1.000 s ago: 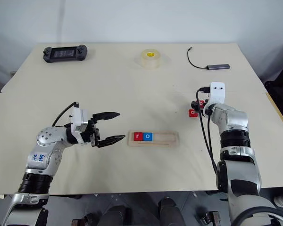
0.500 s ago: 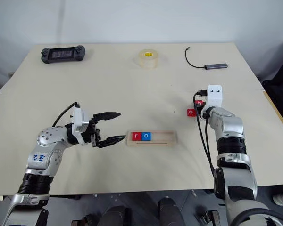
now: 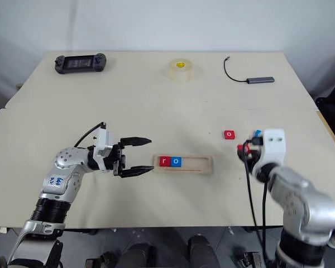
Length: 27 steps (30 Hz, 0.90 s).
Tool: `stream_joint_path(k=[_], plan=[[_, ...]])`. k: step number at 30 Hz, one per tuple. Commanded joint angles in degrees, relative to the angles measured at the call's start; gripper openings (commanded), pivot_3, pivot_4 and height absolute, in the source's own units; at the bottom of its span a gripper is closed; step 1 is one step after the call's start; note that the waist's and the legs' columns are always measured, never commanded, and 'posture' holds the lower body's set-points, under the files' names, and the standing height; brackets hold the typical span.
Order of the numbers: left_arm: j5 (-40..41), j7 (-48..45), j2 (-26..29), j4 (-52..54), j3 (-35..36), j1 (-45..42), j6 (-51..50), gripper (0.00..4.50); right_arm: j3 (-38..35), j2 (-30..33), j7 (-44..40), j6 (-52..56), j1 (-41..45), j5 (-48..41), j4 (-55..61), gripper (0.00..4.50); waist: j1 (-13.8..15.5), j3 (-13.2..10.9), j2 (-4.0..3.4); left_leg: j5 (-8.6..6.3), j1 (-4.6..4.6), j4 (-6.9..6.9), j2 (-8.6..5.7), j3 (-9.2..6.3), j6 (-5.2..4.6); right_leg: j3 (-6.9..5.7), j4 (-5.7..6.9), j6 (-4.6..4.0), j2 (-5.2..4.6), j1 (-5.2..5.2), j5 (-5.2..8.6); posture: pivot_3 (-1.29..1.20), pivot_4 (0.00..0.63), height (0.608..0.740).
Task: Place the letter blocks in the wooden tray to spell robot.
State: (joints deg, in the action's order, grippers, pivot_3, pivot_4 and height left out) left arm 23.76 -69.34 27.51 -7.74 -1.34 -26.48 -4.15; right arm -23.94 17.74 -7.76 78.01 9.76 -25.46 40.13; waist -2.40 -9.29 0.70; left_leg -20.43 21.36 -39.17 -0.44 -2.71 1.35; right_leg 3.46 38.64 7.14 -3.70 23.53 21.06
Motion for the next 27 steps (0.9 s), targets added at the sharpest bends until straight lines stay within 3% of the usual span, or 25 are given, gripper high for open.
stream_joint_path(k=[1, 4, 8, 12, 16, 20, 22, 24, 27], plan=[[1.0, -2.51, -0.05, 0.87, -0.66, -0.79, 0.93, 4.5, 0.83, -2.44, 1.87, 0.08, -4.51, 0.26, 7.57, 1.45, 0.1, 0.0, 0.0, 0.0, -0.02, 0.0, -0.01, 0.06, 0.0, -0.01, -0.01, 0.0, 0.0, 0.0, 0.0, 0.0, 0.15, 0.74], [0.87, -3.27, -0.33, 0.67, -0.49, -1.01, 1.75, 4.5, 3.44, -4.81, 3.73, -1.94, -8.39, 2.15, 8.5, 1.45, 0.3, 0.0, 0.0, 0.01, -0.1, 0.0, -0.07, 0.08, -0.02, -0.03, -0.08, 0.0, -0.02, -0.01, 0.0, 0.0, 0.15, 0.74], [0.72, -3.47, -0.04, 0.04, -0.38, -1.68, 0.8, 4.5, 5.0, -6.05, 4.36, -4.81, -10.95, 3.56, 7.74, 2.86, 0.66, 0.0, 0.01, 0.04, -0.13, 0.0, -0.07, 0.05, 0.01, -0.03, -0.07, 0.0, -0.01, -0.02, 0.0, 0.0, 0.15, 0.74], [0.52, -3.68, 0.33, -0.51, -0.04, -1.7, 0.94, 4.5, 5.12, -1.28, -2.94, -7.25, -11.32, -0.08, 7.73, 4.17, 0.76, 0.0, 0.01, 0.05, -0.13, 0.0, -0.12, 0.05, -0.02, -0.07, -0.08, 0.0, -0.03, -0.03, 0.0, 0.0, 0.15, 0.74], [0.45, -3.33, 0.47, -0.32, 0.31, -1.08, 1.58, 4.5, 2.63, 12.33, -15.97, -14.05, -14.1, -1.92, 3.64, 4.17, 0.82, -0.01, 0.01, 0.03, -0.12, 0.02, -0.16, 0.04, -0.08, -0.11, -0.17, 0.0, -0.03, -0.08, -0.01, 0.0, 0.15, 0.74], [0.68, -3.78, 0.76, 0.1, 0.39, -0.49, 1.86, 4.5, 4.06, 25.84, -32.46, -30.91, -16.86, 0.52, -5.83, 4.17, 0.91, -0.02, 0.04, 0.03, -0.14, 0.02, -0.2, 0.05, -0.17, -0.17, -0.33, 0.07, 0.01, -0.18, -0.04, 0.0, 0.15, 0.74], [0.77, -4.63, 0.99, 0.47, -0.03, -0.22, 1.87, 4.5, 7.21, 33.28, -42.57, -45.39, -17.69, 5.43, -13.51, 4.17, 0.81, -0.03, 0.05, 0.04, -0.16, 0.02, -0.22, 0.08, -0.21, -0.18, -0.35, 0.1, 0.04, -0.19, -0.06, 0.0, 0.15, 0.74], [0.9, -5.58, 1.13, 0.74, -0.46, -0.11, 1.64, 4.5, 9.98, 38.1, -49.56, -57.01, -17.32, 8.99, -21.0, 4.17, 0.81, -0.05, 0.09, 0.05, -0.18, 0.03, -0.21, 0.16, -0.26, -0.15, -0.44, 0.19, 0.09, -0.22, -0.11, 0.0, 0.15, 0.74], [0.79, -6.85, 1.32, 1.74, -1.42, 0.26, 1.13, 4.5, 15.05, 40.3, -56.29, -65.93, -9.37, 10.96, -34.37, 4.17, 0.66, -0.07, 0.12, 0.06, -0.24, 0.01, -0.17, 0.17, -0.27, -0.13, -0.56, 0.25, 0.06, -0.31, -0.19, 0.0, 0.15, 0.74]])
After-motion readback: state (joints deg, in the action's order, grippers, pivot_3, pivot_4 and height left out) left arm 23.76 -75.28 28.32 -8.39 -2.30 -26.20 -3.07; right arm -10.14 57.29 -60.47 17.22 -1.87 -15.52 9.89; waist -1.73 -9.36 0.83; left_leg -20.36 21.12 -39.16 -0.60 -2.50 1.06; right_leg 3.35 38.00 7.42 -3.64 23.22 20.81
